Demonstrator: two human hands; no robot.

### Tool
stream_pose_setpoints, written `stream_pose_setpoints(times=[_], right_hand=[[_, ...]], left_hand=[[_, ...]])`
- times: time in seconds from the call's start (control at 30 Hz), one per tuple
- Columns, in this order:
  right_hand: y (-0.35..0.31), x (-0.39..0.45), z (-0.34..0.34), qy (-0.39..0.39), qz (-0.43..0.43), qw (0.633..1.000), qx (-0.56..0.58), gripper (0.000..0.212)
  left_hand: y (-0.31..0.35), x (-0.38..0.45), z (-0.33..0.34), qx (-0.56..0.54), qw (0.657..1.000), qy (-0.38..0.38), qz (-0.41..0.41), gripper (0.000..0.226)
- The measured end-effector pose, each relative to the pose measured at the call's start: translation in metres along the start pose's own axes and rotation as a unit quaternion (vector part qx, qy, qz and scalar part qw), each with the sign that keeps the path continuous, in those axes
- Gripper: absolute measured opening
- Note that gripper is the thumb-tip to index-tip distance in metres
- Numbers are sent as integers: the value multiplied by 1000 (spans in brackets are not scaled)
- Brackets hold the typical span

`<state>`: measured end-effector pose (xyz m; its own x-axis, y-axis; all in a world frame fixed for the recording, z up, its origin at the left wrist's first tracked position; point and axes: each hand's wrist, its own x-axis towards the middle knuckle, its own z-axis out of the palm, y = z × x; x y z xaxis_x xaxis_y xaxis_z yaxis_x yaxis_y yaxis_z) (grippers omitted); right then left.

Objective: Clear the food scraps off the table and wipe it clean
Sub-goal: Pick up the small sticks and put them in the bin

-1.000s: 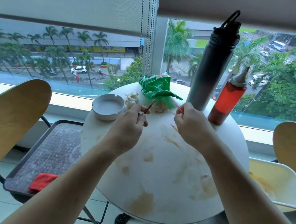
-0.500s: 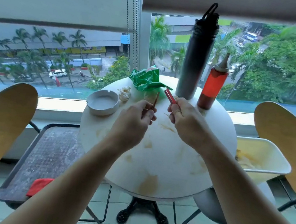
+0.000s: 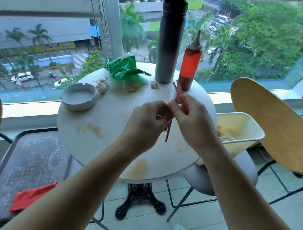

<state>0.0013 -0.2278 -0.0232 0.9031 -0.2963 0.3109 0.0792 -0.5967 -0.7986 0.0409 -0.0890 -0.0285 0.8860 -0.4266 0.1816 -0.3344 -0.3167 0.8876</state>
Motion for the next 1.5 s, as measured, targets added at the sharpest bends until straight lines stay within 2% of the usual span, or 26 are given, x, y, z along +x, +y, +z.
stream_pose_setpoints(times=[0.23,0.5,0.67,0.83,1.03,1.23,1.37,1.5], right_hand=[[22,-1,-46,28,23,999,-2,25],[78,30,-109,43,60,997,-13,37],[126,59,-148,23,50,998,-14,44],[169,81,-169,-40,30,997,-57,39],[211,100,-177,-160,42,980,-113,33],[262,110,-163,-270,74,935,-219,42],[287,113,-151,-330,106,902,-258,38],[303,111,-141,-334,111,884,-307,32]], left_hand=[[27,8,44,-2,1000,-21,11,16],[44,31,100,152,987,15,58,17],[41,49,135,220,974,38,42,19],[33,65,167,247,967,60,24,19],[27,82,194,266,961,71,25,18],[26,90,205,271,958,89,39,16],[24,92,208,283,954,90,48,15],[23,91,210,294,950,93,52,14]])
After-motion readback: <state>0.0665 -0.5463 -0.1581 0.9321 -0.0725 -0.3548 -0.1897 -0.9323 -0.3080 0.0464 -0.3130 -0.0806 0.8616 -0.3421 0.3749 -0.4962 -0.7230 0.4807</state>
